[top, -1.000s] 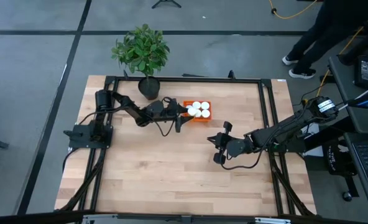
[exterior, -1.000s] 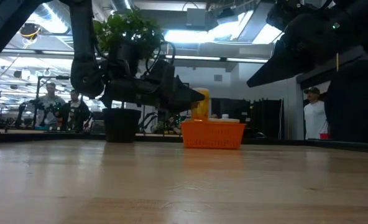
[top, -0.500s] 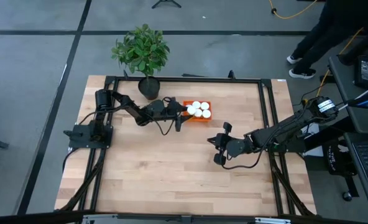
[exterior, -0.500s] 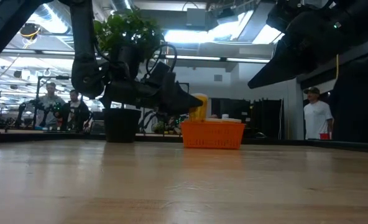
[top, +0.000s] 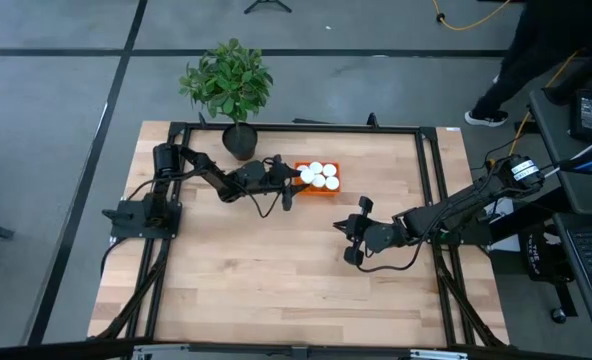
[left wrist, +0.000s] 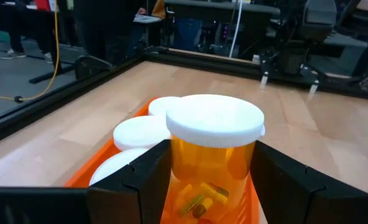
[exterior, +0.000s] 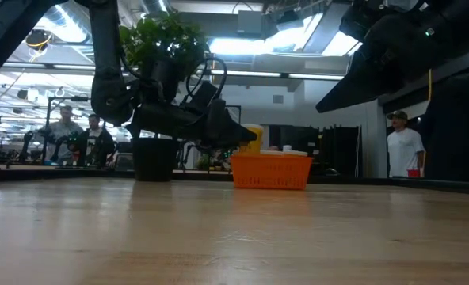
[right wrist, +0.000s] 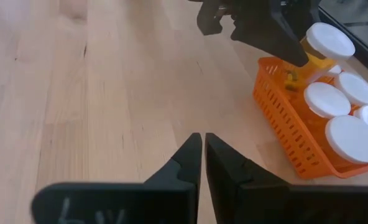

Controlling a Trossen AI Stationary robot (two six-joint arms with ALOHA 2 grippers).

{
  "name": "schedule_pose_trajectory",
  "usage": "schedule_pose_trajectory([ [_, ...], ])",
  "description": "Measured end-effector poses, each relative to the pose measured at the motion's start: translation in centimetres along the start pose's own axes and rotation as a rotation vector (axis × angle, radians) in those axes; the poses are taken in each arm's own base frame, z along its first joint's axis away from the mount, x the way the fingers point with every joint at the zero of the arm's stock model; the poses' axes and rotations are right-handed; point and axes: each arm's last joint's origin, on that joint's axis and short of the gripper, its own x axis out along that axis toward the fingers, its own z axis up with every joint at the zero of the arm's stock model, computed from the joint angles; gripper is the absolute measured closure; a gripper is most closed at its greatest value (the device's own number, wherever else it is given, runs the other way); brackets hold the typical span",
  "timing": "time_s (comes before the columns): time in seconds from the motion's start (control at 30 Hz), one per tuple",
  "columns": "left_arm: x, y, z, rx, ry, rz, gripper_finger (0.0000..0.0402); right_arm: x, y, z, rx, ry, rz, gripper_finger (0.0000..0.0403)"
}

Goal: Pick and place pill bottles into a basket
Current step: Put the orange pill bottle into the orange bin

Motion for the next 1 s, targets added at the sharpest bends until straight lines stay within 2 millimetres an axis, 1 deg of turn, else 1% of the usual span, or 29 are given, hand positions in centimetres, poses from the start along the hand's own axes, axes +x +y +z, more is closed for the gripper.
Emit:
schedule_pose_trajectory([
  [0.5,-0.02,-0.04,-0.32,0.033,0.032,-0.003,0.02,-0.01,0.01,0.0,0.0,0.0,0.001,0.0377],
  [0.87,-0.02,-0.05,-0.32,0.023,0.032,-0.003,0.0166,0.0,0.0,0.0,0.0,0.0,0.001,0.0377],
  [1.0,-0.02,-0.04,-0.4,0.02,0.04,-0.003,0.0162,0.0,0.01,-0.01,0.0,0.0,0.001,0.0377],
])
